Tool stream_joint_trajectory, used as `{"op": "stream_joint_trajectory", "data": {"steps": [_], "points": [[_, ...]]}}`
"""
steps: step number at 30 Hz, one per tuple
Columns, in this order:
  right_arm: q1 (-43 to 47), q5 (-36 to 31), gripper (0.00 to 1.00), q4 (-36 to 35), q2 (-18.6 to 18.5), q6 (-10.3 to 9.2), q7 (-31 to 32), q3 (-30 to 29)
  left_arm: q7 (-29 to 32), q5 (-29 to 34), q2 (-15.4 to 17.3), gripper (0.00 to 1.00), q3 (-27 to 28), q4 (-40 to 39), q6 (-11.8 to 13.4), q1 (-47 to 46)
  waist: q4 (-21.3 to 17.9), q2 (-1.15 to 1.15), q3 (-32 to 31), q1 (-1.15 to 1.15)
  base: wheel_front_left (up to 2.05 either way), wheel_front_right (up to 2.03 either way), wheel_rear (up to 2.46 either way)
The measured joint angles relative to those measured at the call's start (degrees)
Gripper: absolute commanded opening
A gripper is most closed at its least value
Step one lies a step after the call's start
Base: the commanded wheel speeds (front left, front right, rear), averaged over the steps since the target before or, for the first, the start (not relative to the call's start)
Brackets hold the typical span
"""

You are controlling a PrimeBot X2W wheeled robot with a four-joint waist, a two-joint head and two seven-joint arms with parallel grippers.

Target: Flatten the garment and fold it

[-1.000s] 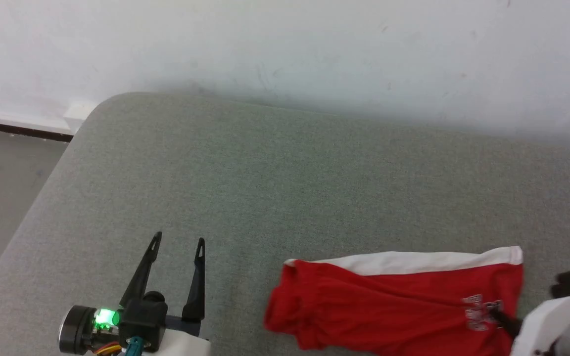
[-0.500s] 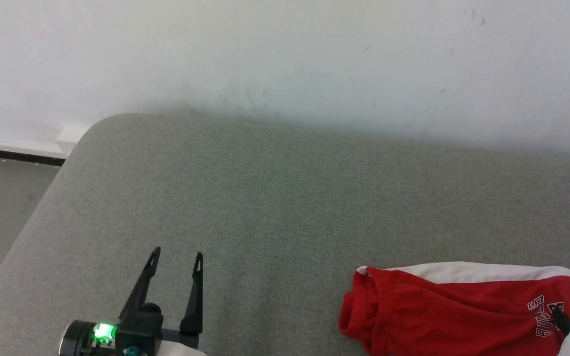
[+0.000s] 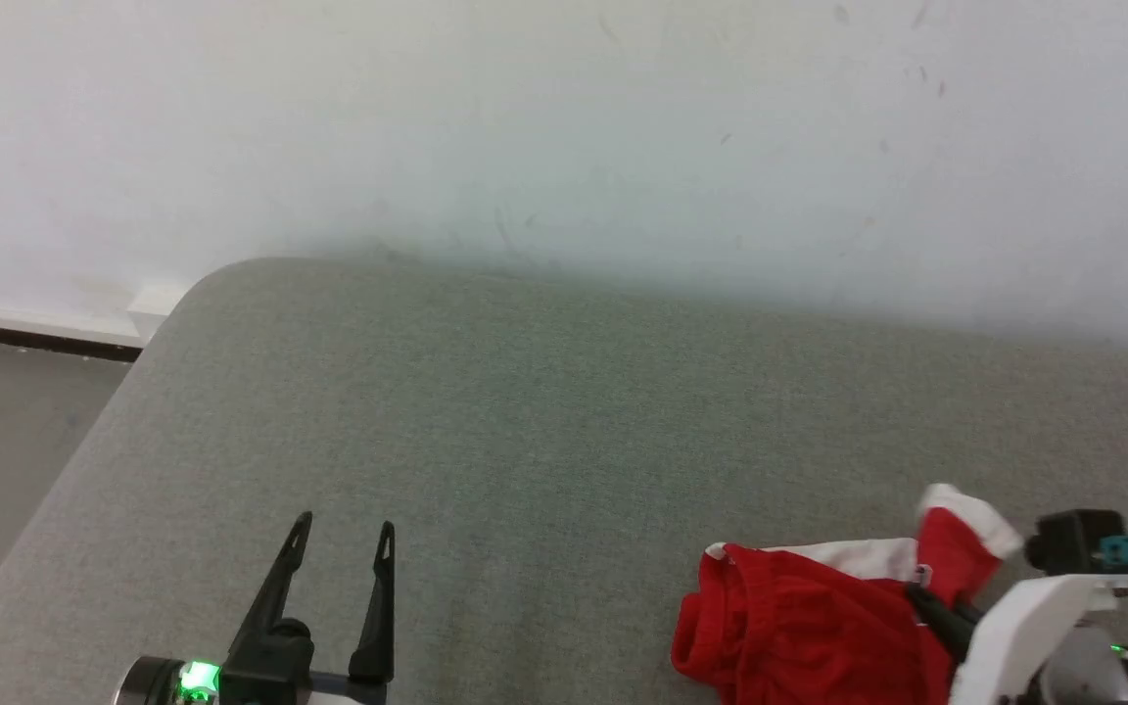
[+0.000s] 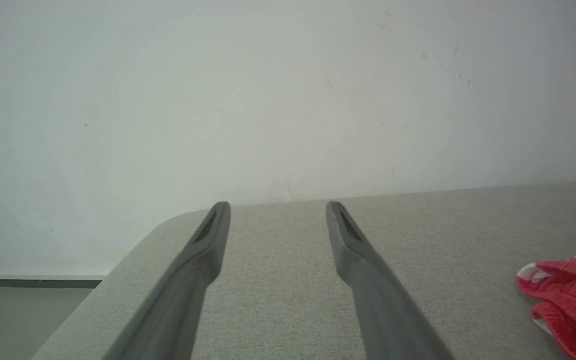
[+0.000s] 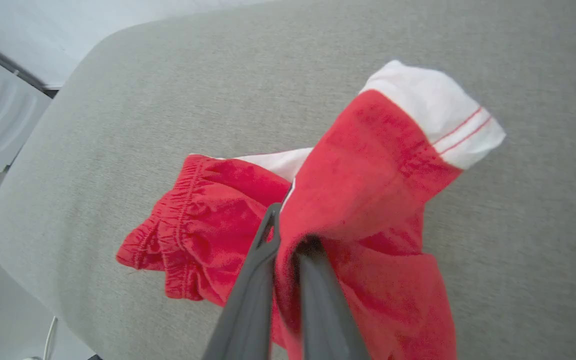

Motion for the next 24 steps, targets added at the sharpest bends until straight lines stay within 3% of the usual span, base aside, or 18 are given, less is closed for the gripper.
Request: {"op": "stream_joint_trajectory", "data": {"steps": [8, 17, 19, 24], "points": [[-0.26, 0.37, 0.00, -2.46, 4.31, 0.00, 2.05, 6.77, 0.00, 0.78, -0.59, 1.00, 1.15, -0.01, -1.05, 0.02, 2.41, 0.00, 0.31, 0.00, 0.00, 0.00, 0.00], [-3.32, -3.11, 0.00, 3.72, 5.27, 0.00, -0.44, 11.61, 0.00, 1.03, -1.72, 1.00, 1.47, 0.83, -2.13, -0.05, 5.33, 0.00, 1.64, 0.00, 0.00, 0.00, 0.00], [-4.25, -5.00, 1.00, 5.21, 4.46, 0.00, -1.97, 12.78, 0.00, 1.27, -1.82, 1.00, 1.57, 1.04, -2.34, -0.08, 5.82, 0.00, 2.07, 0.00, 0.00, 0.00, 0.00], [-6.11, -4.37, 1.00, 5.92, 4.25, 0.00, -4.13, 18.15, 0.00, 1.34, -2.16, 1.00, 2.08, 1.49, -2.77, -0.13, 6.67, 0.00, 2.89, 0.00, 0.00, 0.00, 0.00]]}}
